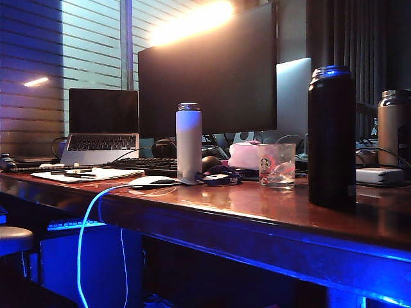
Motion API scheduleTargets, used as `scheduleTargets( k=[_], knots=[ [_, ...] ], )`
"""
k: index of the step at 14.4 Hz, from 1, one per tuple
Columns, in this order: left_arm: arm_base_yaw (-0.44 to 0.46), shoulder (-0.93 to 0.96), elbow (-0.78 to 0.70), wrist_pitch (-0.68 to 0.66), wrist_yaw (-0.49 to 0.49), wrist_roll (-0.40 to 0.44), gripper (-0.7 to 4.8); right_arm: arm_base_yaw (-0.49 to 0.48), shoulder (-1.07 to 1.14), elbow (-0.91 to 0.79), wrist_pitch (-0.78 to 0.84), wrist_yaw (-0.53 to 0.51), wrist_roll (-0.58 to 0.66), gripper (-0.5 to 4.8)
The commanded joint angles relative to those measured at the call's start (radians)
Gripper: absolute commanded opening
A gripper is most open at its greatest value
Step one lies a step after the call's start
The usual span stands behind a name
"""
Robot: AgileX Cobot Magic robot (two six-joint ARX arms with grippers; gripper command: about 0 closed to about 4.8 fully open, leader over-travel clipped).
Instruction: Pick up the black thermos, pour a little water from inside into the glass cup, then place the black thermos back on the table.
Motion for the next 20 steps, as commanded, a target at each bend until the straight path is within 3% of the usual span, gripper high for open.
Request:
scheduleTargets(
  k=[1, 3, 4, 6, 7, 11, 12, 13, 16, 18, 20],
  knots=[
    [0.0, 0.238, 0.209, 0.021, 0.037, -0.003, -0.01, 0.0, 0.062, 0.087, 0.013, 0.012, 0.004, -0.05],
    [0.0, 0.485, 0.424, -0.008, 0.216, 0.021, -0.03, 0.0, 0.167, 0.152, 0.021, 0.012, 0.003, -0.05],
    [0.0, 0.613, 0.547, -0.05, 0.38, 0.07, -0.03, 0.001, 0.231, 0.189, 0.024, 0.011, 0.003, -0.05],
    [-0.003, 0.806, 0.749, -0.183, 0.599, 0.169, -0.03, 0.001, 0.342, 0.252, 0.035, 0.008, 0.0, -0.05],
    [-0.019, 0.869, 0.827, -0.255, 0.629, 0.21, -0.03, 0.0, 0.386, 0.279, 0.036, 0.0, -0.001, -0.05],
    [-0.214, 1.061, 1.084, -0.583, 0.615, 0.471, -0.03, 0.001, 0.563, 0.335, 0.036, -0.043, -0.001, -0.05],
    [-0.31, 1.126, 1.161, -0.714, 0.491, 0.572, -0.03, 0.002, 0.624, 0.338, 0.045, -0.106, 0.0, -0.05],
    [-0.349, 1.155, 1.186, -0.737, 0.42, 0.603, -0.03, 0.001, 0.655, 0.338, 0.068, -0.158, 0.0, -0.05],
    [-0.371, 1.183, 1.193, -0.668, 0.42, 0.572, -0.03, 0.0, 0.709, 0.338, 0.155, -0.32, 0.001, -0.05],
    [-0.371, 1.182, 1.193, -0.591, 0.419, 0.489, -0.03, 0.002, 0.71, 0.338, 0.172, -0.32, 0.008, -0.05],
    [-0.371, 1.182, 1.193, -0.586, 0.419, 0.479, -0.03, 0.001, 0.71, 0.337, 0.166, -0.32, 0.008, -0.01]
  ],
)
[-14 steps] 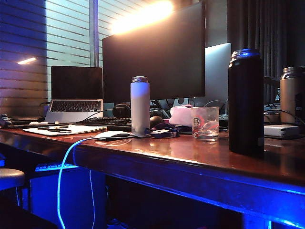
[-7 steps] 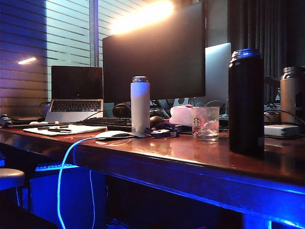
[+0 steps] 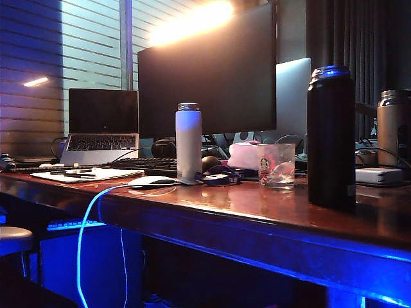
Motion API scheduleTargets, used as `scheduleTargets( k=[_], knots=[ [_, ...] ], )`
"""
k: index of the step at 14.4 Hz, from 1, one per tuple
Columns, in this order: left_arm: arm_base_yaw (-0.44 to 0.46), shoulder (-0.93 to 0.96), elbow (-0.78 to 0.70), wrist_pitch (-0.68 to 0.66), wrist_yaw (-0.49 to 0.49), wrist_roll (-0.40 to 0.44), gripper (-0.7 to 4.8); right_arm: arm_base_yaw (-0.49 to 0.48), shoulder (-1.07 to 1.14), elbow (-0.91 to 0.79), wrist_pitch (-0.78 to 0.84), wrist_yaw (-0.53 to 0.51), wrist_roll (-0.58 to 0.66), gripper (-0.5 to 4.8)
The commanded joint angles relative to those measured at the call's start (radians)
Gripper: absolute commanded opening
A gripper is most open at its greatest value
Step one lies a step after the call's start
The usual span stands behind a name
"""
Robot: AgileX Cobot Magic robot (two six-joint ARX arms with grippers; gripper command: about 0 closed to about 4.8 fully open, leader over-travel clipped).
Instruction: Pick up the black thermos, pour a little water from inside into the glass cup, then place the black thermos back on the table.
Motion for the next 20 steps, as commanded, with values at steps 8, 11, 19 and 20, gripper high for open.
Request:
scheduleTargets(
  k=[8, 11, 19, 20],
  knots=[
    [0.0, -0.002, 0.006, 0.018, 0.0, -0.02, -0.03, 0.001, 0.0, -0.187, 0.304, -0.115, -0.02, 4.79],
    [0.0, -0.002, 0.006, 0.018, 0.001, -0.02, -0.03, 0.007, 0.0, -0.322, 0.489, -0.062, 0.024, 4.79],
    [0.0, -0.002, 0.006, 0.019, 0.001, -0.02, -0.03, 0.47, 0.146, -0.343, 0.687, 0.581, -0.006, 4.79],
    [0.0, -0.002, 0.006, 0.019, 0.003, -0.02, -0.03, 0.474, 0.22, -0.343, 0.758, 0.583, -0.008, 4.79]
  ],
)
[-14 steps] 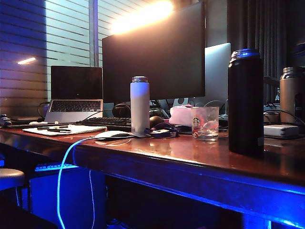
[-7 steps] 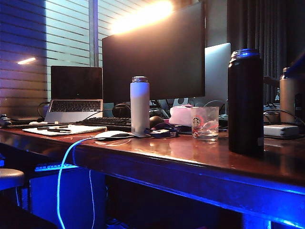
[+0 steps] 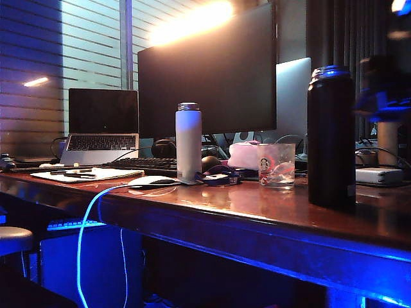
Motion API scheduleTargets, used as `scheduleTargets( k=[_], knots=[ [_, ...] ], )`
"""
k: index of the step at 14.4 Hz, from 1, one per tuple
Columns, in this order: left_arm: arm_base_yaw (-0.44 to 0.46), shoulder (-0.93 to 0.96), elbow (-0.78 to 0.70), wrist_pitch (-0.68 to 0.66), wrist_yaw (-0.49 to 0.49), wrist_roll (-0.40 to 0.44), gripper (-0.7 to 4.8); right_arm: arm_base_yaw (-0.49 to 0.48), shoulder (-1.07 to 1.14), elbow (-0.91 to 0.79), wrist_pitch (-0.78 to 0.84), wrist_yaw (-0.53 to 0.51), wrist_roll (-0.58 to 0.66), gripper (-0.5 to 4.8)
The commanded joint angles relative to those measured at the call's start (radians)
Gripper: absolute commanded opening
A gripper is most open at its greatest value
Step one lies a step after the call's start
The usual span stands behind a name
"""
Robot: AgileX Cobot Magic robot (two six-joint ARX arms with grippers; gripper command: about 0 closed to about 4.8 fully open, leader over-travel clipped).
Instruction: Pick up the black thermos, pour a little water from inside into the glass cup, then place the black thermos back on the table.
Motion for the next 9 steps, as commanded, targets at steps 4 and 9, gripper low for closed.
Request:
scheduleTargets(
  k=[4, 9],
  knots=[
    [0.001, -0.003, 0.006, 0.012, 0.012, 0.001, -0.03, 0.01, 0.42, 0.018, 0.462, 0.032, -0.006, 4.79],
    [0.0, -0.003, 0.006, 0.011, 0.016, 0.0, -0.03, 0.01, 0.612, 0.162, 0.526, 0.061, -0.039, 4.79]
  ],
)
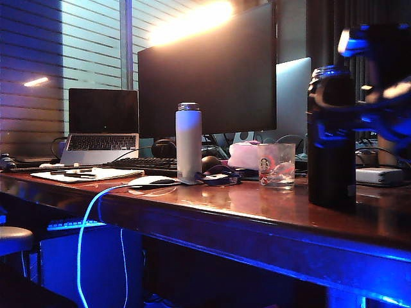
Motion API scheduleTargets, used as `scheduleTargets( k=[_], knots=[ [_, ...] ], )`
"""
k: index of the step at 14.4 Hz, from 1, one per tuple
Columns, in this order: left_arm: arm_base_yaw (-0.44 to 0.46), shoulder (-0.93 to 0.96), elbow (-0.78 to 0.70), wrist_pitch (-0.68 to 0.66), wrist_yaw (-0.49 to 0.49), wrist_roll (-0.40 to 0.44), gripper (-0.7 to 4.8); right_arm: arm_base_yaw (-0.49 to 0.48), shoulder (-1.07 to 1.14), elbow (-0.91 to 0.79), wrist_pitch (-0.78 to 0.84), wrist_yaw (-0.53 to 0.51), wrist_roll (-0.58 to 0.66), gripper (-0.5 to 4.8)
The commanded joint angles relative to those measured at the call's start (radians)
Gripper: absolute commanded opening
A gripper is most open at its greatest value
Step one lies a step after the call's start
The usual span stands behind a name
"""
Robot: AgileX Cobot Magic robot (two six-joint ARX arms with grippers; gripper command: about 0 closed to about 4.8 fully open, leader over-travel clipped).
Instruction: Pick up the black thermos, pour a little water from inside into the glass cup, then place the black thermos back on the table.
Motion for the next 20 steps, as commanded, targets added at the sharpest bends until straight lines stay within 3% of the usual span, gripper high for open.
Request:
scheduleTargets(
  k=[1, 13, 20],
  knots=[
    [0.0, -0.003, 0.006, 0.011, 0.011, 0.0, -0.03, 0.0, 0.038, 0.058, 0.024, 0.032, -0.013, 4.79],
    [0.0, -0.003, 0.005, 0.002, 0.012, 0.0, -0.03, -0.034, 0.181, 0.157, 0.071, 0.105, -0.051, 4.79],
    [0.0, -0.003, 0.005, 0.0, 0.014, 0.0, -0.03, -0.102, 0.215, 0.198, 0.082, 0.005, -0.05, 4.79]
  ],
)
